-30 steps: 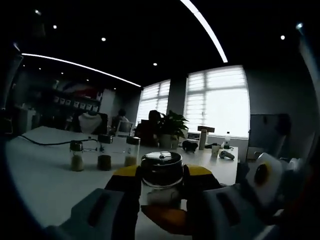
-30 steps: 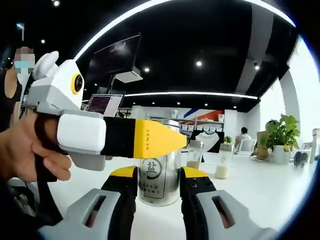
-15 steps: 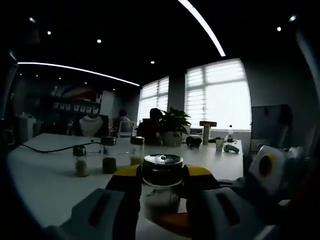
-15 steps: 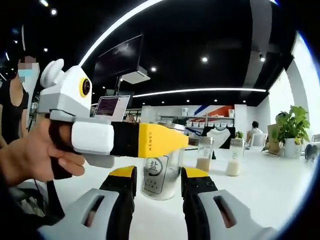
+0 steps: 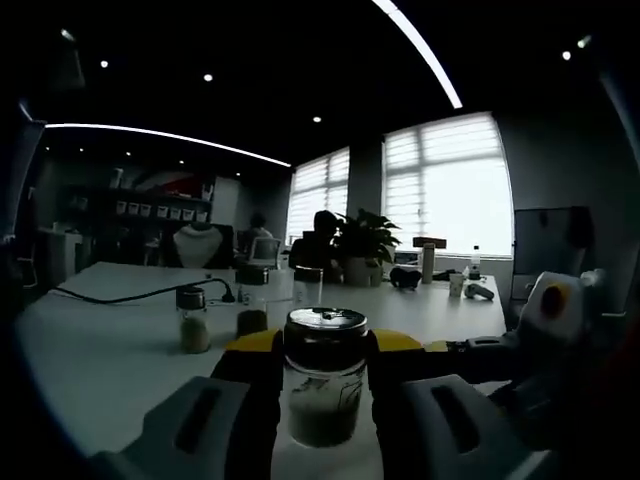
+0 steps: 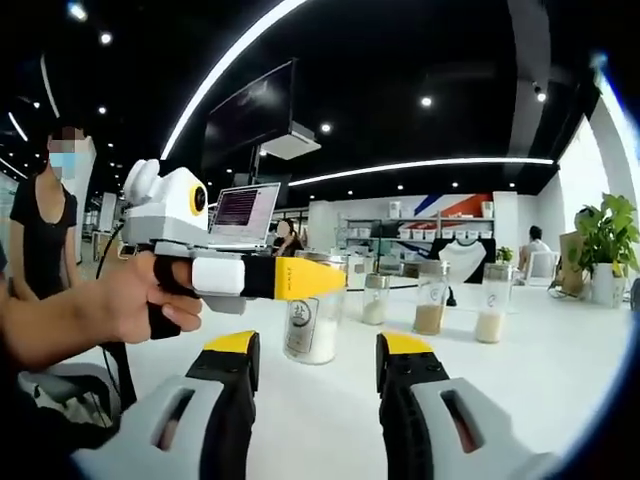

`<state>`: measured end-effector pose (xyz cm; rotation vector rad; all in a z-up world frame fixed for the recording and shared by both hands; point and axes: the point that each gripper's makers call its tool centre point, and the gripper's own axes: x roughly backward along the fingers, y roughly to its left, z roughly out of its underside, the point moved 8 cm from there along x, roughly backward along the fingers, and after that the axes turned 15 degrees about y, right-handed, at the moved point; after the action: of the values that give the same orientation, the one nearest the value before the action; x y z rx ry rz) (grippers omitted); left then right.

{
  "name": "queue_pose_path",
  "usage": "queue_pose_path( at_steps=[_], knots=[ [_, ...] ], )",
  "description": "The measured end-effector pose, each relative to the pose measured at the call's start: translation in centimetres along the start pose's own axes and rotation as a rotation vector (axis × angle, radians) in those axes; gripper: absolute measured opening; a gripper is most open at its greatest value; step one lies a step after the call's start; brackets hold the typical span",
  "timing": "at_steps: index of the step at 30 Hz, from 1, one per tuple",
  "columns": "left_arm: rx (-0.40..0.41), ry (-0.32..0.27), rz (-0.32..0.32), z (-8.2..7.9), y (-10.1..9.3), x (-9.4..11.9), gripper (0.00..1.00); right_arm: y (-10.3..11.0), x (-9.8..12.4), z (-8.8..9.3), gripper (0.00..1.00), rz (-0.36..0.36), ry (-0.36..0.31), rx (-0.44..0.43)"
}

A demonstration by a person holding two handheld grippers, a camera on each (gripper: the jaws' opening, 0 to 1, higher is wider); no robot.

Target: Rotate the seasoning bottle until the label or dispensing opening points toward the visible target arrow and the bottle remains upright within the marked orientation range

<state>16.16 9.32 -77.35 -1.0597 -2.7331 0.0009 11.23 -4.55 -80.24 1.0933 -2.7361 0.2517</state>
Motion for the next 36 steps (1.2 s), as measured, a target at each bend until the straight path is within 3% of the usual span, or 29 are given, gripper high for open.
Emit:
queue_pose_path(
  at_steps=[6,21,36],
  knots=[
    [0.032,0.032,-0.006,0.7,2.1,-0.1,0.34,-0.2,0.0,0.3,0.54,-0.058,0.025,-0.031],
    [0.073,0.075,-0.015,1.4,6.1,-1.2,0.34,-0.4,0.1,0.6,0.51,-0.062,0.039,-0.021],
    [0.053,0.074,-0.016,1.5,8.9,-2.4,0.34,-1.0,0.2,0.6,0.49,-0.052,0.04,-0.026]
  ],
)
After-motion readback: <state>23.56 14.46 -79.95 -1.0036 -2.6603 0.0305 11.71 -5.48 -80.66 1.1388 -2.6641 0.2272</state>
